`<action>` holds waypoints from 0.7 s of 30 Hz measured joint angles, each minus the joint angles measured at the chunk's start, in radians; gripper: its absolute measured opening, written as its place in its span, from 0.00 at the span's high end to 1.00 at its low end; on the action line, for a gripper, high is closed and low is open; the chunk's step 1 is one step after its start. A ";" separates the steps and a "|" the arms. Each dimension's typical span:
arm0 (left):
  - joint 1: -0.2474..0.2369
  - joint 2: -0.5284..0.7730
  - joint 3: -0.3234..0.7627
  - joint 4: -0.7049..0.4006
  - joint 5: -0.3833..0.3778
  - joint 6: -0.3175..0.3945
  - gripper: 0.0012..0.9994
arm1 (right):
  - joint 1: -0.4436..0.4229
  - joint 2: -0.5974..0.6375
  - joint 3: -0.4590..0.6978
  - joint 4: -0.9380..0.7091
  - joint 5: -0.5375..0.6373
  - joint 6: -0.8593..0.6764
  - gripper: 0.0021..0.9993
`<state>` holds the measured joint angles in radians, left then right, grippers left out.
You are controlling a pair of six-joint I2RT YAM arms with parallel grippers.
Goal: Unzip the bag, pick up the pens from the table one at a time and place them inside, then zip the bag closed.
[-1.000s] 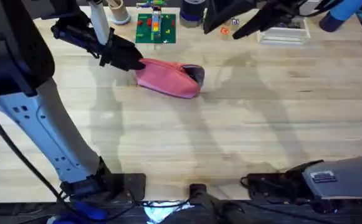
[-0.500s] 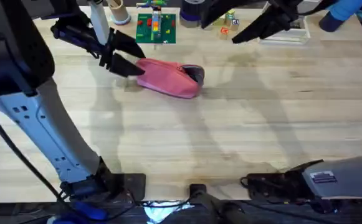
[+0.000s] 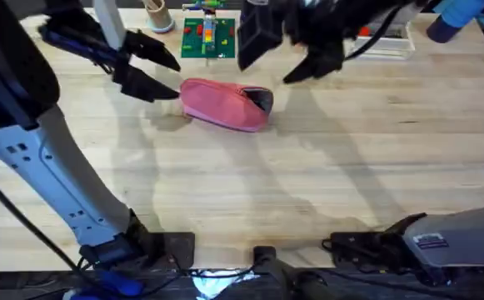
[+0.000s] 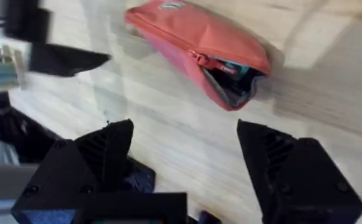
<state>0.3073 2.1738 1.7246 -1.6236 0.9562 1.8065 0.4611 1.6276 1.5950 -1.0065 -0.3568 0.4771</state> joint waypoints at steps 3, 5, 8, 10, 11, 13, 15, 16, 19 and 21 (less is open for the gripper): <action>0.024 0.000 0.062 -0.068 0.000 0.000 0.00 | 0.016 0.000 -0.096 0.083 0.002 0.084 0.00; 0.034 0.000 0.094 -0.070 0.000 -0.001 0.00 | 0.026 0.001 -0.151 0.131 0.003 0.143 0.00; 0.040 0.000 0.115 -0.071 0.000 -0.001 0.00 | 0.051 0.001 -0.222 0.223 0.006 0.224 0.00; 0.040 0.000 0.119 -0.071 0.000 -0.001 0.00 | 0.074 0.001 -0.258 0.286 0.006 0.274 0.00; 0.040 0.000 0.120 -0.071 0.000 -0.001 0.00 | 0.085 0.001 -0.275 0.315 0.006 0.298 0.00; 0.039 -0.002 0.120 -0.071 0.000 -0.001 0.00 | 0.106 0.001 -0.301 0.366 0.009 0.337 0.00; 0.039 -0.002 0.120 -0.071 0.000 -0.001 0.00 | 0.121 0.001 -0.322 0.407 0.024 0.360 0.00; 0.039 -0.002 0.120 -0.071 0.000 -0.001 0.00 | 0.125 0.001 -0.332 0.425 0.033 0.370 0.00; 0.039 -0.002 0.120 -0.071 0.000 -0.001 0.00 | 0.128 0.001 -0.356 0.470 0.060 0.391 0.00; 0.039 -0.002 0.120 -0.071 0.000 -0.001 0.00 | 0.127 0.001 -0.366 0.494 0.076 0.399 0.00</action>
<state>0.3466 2.1715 1.8450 -1.6947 0.9562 1.8057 0.5879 1.6283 1.2290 -0.5120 -0.2807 0.8758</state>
